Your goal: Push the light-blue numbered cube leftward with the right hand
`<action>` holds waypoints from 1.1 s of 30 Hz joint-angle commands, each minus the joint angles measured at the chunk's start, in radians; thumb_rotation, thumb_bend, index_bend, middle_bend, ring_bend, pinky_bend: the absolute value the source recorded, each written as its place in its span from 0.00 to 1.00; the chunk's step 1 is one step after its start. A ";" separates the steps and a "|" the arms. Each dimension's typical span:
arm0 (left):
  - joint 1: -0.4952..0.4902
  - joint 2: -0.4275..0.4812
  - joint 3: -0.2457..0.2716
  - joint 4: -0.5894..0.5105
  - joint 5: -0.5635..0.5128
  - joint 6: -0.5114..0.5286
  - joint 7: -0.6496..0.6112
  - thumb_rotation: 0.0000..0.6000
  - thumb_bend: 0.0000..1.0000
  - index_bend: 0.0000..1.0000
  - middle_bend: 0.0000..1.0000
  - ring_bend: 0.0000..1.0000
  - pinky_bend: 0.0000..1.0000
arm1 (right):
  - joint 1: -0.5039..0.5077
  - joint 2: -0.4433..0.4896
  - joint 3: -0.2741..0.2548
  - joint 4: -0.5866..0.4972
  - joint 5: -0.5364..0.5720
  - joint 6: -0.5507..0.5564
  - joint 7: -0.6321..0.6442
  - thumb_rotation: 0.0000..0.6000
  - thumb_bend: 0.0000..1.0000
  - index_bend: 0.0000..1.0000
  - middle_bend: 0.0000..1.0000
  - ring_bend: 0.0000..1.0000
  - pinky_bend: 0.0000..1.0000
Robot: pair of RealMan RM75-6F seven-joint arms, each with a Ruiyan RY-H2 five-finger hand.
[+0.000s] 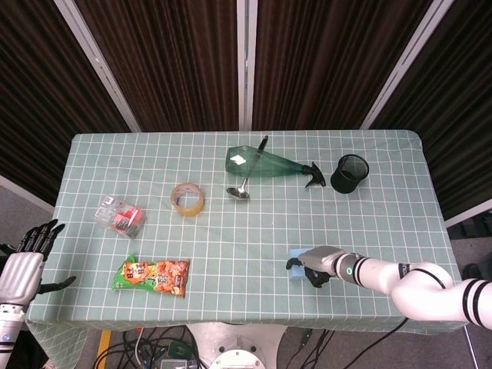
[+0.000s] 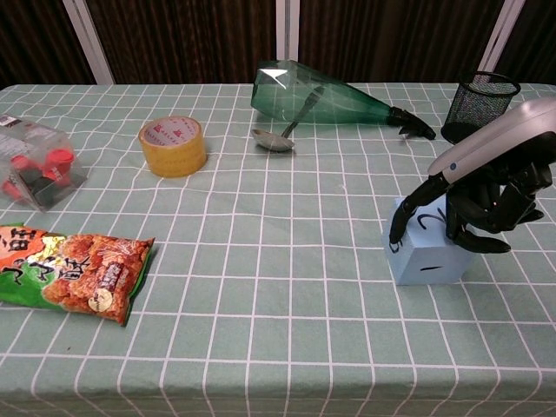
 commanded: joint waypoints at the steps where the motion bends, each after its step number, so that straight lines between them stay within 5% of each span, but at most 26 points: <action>1: 0.000 -0.001 0.000 0.000 0.000 -0.001 0.001 0.99 0.00 0.05 0.00 0.00 0.00 | 0.003 0.004 -0.006 -0.006 -0.005 0.000 0.000 1.00 1.00 0.16 0.96 0.86 0.77; 8: -0.001 -0.004 -0.001 0.002 -0.002 -0.001 0.004 0.99 0.00 0.05 0.00 0.00 0.00 | -0.011 0.008 -0.007 -0.013 -0.009 0.030 0.009 1.00 1.00 0.18 0.96 0.86 0.77; 14: -0.001 -0.002 -0.003 -0.004 -0.002 0.001 0.009 0.99 0.00 0.05 0.00 0.00 0.00 | -0.149 0.117 0.055 -0.113 -0.055 0.170 0.022 1.00 1.00 0.12 0.96 0.86 0.77; 17: -0.001 0.003 -0.003 -0.014 0.000 0.002 0.017 0.99 0.00 0.05 0.00 0.00 0.00 | -0.308 0.200 0.063 -0.170 -0.154 0.351 0.015 1.00 1.00 0.12 0.96 0.86 0.77; 19: -0.001 0.006 -0.005 -0.022 0.001 0.006 0.026 0.99 0.00 0.05 0.00 0.00 0.00 | -0.468 0.219 0.026 -0.174 -0.265 0.611 -0.063 1.00 1.00 0.12 0.96 0.86 0.77; 21: 0.000 0.006 -0.006 -0.031 0.002 0.011 0.035 0.99 0.00 0.05 0.00 0.00 0.00 | -0.627 0.186 -0.015 -0.135 -0.337 0.885 -0.181 1.00 1.00 0.12 0.96 0.86 0.77; 24: 0.002 0.010 -0.004 -0.047 0.005 0.013 0.052 0.99 0.00 0.05 0.00 0.00 0.00 | -0.800 0.098 -0.060 -0.045 -0.373 1.141 -0.278 1.00 1.00 0.14 0.96 0.86 0.77; 30: 0.006 0.016 -0.005 -0.075 0.006 0.023 0.073 0.99 0.00 0.05 0.00 0.00 0.00 | -1.013 -0.081 -0.088 0.203 -0.357 1.398 -0.285 1.00 1.00 0.17 0.95 0.85 0.76; 31: 0.006 0.017 -0.005 -0.078 0.007 0.024 0.076 0.98 0.00 0.05 0.00 0.00 0.00 | -1.037 -0.113 -0.086 0.248 -0.361 1.432 -0.275 1.00 0.98 0.17 0.90 0.80 0.73; 33: 0.007 0.018 -0.005 -0.084 0.007 0.027 0.081 0.99 0.00 0.05 0.00 0.00 0.00 | -1.081 -0.194 -0.090 0.374 -0.381 1.487 -0.260 1.00 0.64 0.08 0.55 0.45 0.48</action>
